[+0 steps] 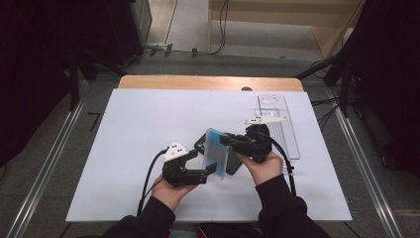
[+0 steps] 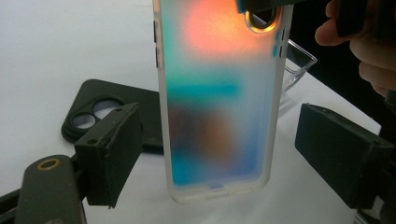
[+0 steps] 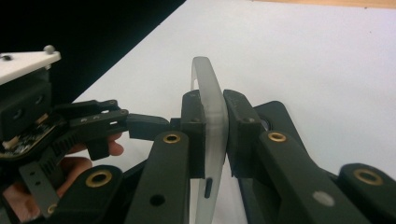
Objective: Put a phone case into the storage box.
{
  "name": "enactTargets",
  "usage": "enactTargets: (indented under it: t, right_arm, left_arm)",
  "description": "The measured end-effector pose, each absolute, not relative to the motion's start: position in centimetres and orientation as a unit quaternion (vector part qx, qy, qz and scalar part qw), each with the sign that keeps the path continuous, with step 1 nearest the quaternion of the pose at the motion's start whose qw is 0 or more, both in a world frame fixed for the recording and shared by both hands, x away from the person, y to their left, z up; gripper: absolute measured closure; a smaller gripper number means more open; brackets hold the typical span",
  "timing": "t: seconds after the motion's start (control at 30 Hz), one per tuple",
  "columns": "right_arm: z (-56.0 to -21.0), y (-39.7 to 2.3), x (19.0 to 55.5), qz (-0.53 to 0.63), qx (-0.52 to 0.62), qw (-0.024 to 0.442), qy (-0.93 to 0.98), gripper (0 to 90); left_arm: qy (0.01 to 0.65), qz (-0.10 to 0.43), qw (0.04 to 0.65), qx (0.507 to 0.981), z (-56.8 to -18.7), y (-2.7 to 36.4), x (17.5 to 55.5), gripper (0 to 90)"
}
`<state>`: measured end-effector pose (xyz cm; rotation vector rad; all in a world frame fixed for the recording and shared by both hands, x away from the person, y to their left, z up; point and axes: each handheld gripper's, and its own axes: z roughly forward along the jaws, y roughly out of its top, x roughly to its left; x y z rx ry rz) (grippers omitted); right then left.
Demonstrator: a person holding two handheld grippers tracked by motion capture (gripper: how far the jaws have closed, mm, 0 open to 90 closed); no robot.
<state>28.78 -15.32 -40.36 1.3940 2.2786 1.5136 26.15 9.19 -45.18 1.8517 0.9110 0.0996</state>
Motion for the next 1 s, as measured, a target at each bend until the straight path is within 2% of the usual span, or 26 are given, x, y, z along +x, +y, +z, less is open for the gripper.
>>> enactTargets:
  t: [0.23, 0.5, 0.87, 1.0]
  right_arm:
    - [-40.1, -15.7, 28.3, 0.504, 0.400, 0.049, 0.764, 77.3]
    - [-40.1, -16.6, 28.0, 0.515, 0.349, 0.041, 0.782, 77.2]
    - [-40.2, -17.7, 28.2, 0.519, 0.310, 0.008, 0.797, 77.2]
    - [-40.3, -18.0, 28.1, 0.511, 0.296, 0.010, 0.807, 77.2]
  left_arm:
    - [0.367, 0.014, 0.489, 0.791, -44.7, 9.7, 27.0, 15.2]
    - [0.339, -0.003, 0.462, 0.819, -43.6, 10.5, 27.9, 15.2]
    - [0.296, -0.044, 0.468, 0.832, -42.3, 11.0, 29.2, 15.3]
    - [0.276, -0.056, 0.472, 0.836, -41.8, 11.0, 29.4, 16.2]
